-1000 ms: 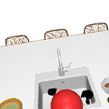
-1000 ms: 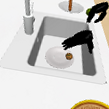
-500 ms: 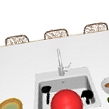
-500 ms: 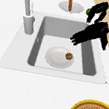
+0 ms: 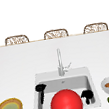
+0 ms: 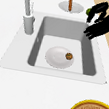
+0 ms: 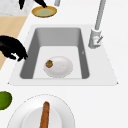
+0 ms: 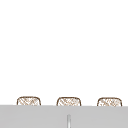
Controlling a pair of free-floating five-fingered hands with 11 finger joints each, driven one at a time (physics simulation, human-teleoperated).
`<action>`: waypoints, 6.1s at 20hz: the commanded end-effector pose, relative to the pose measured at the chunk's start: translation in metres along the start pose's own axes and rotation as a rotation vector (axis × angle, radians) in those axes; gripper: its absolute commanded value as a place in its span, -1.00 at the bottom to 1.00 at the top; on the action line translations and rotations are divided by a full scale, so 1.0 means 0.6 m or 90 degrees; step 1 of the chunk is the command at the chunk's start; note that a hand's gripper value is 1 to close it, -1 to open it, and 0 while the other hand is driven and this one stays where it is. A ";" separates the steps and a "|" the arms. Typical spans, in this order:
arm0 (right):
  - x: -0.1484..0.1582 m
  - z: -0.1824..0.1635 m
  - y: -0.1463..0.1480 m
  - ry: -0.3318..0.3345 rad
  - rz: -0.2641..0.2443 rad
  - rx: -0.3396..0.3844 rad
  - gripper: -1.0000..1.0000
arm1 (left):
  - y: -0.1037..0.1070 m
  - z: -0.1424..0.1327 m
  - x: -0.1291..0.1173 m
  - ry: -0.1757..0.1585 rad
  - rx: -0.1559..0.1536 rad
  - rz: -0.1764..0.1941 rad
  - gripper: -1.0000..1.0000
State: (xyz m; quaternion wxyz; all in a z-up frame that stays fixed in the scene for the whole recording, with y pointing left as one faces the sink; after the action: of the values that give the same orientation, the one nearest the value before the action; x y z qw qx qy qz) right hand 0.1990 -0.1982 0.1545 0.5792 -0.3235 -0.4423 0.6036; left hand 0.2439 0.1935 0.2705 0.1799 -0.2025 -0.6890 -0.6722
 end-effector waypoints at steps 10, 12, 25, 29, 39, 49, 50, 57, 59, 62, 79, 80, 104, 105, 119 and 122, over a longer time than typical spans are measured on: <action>0.000 0.000 0.000 0.000 0.000 0.000 0.00 | -0.059 0.031 0.120 0.013 0.014 -0.003 -1.00; 0.000 0.000 0.000 0.000 0.000 0.000 0.00 | -0.051 0.037 0.142 0.011 0.020 -0.003 -1.00; 0.000 0.000 0.000 0.000 0.000 0.000 0.00 | -0.122 0.037 0.273 0.018 0.018 0.002 -1.00; 0.000 0.000 0.000 0.000 0.000 0.000 0.00 | -0.115 0.037 0.262 0.002 0.001 -0.003 -1.00; 0.000 0.000 0.000 0.000 0.000 0.000 0.00 | -0.119 0.023 0.170 0.000 0.004 -0.019 -1.00; 0.000 0.000 0.000 0.000 0.000 0.000 0.00 | -0.123 0.021 0.171 0.001 0.003 -0.002 -1.00; 0.000 0.000 0.000 0.000 0.000 0.000 0.00 | -0.124 0.021 0.172 0.001 0.003 -0.002 -1.00; 0.000 0.000 0.000 0.000 0.000 0.000 0.00 | -0.123 0.021 0.173 0.001 0.003 -0.002 -1.00; 0.000 0.000 0.000 0.000 0.000 0.000 0.00 | -0.124 0.021 0.172 0.001 0.003 -0.002 -1.00; 0.000 0.000 0.000 0.000 0.000 0.000 0.00 | -0.126 0.021 0.171 0.000 0.004 0.002 -1.00; -0.006 0.003 -0.007 0.002 -0.004 0.012 -1.00 | -0.132 0.022 0.167 -0.005 -0.003 -0.007 0.00; -0.009 0.005 -0.010 0.003 -0.002 0.018 -1.00 | -0.132 0.021 0.167 -0.004 -0.001 -0.010 0.00; -0.152 0.057 -0.059 0.015 0.037 0.128 -1.00 | -0.133 0.020 0.164 0.005 0.010 -0.032 0.00; -0.162 0.059 -0.059 0.014 0.035 0.133 -1.00 | -0.133 0.020 0.164 0.005 0.011 -0.032 0.00; -0.321 0.045 -0.025 0.028 0.051 0.175 -1.00 | -0.133 0.020 0.164 0.006 0.012 -0.033 0.00; -0.351 0.040 -0.013 0.008 0.028 0.195 -1.00 | -0.133 0.020 0.164 0.006 0.012 -0.033 0.00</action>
State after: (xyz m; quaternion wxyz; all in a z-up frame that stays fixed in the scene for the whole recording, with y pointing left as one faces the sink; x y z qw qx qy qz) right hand 0.2047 -0.3939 0.1545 0.6106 -0.2669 -0.3491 0.6588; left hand 0.1186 0.2079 0.2532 0.1674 -0.1800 -0.6993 -0.6712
